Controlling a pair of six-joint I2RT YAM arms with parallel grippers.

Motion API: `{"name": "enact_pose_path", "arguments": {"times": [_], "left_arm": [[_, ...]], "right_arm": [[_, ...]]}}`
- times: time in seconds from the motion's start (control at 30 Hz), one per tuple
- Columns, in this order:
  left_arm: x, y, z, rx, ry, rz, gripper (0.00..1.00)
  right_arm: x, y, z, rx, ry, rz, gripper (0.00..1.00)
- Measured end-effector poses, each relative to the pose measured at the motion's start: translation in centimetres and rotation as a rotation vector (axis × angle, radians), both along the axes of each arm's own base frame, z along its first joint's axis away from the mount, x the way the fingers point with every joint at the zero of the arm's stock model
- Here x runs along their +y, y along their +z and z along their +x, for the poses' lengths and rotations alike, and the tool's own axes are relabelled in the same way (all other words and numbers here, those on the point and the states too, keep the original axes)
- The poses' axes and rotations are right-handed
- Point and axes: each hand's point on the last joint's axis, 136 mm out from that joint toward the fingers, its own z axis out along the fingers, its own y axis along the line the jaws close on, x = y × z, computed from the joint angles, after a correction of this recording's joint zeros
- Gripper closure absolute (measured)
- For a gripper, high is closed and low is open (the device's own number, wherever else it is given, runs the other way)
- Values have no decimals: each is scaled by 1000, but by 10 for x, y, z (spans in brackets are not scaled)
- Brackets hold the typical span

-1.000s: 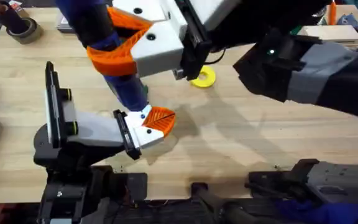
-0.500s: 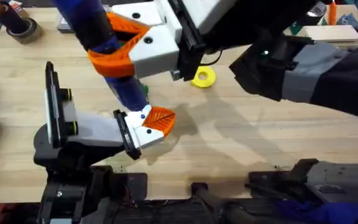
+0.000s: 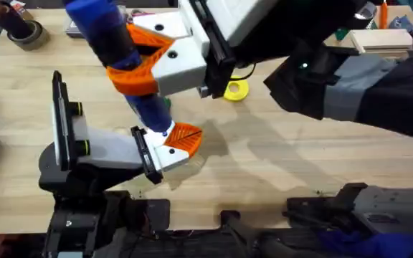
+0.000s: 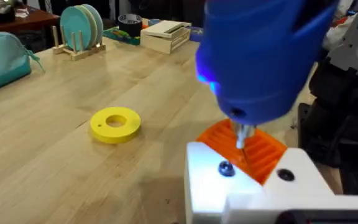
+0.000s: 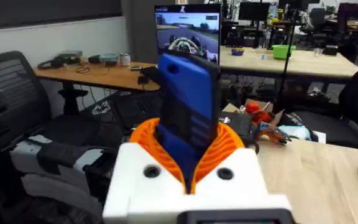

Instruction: Pick up the gripper from the table and insert it into the empty holder that is missing its gripper. Then pick up a screw, insert it into the mounting hole, and use the screwdriver to tighten it. Finally, clean up the table by picking up the vegetable and placing it into the bucket.

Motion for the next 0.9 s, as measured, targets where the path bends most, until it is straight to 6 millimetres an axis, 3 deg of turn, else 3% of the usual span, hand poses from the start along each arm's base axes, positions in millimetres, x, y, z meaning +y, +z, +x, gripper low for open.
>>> {"name": "enact_pose_path", "arguments": {"times": [0.9], "left_arm": [[0,0,0,-3,0,2,990]], "right_arm": [[5,-6,-4,-53,-16,15,976]]}}
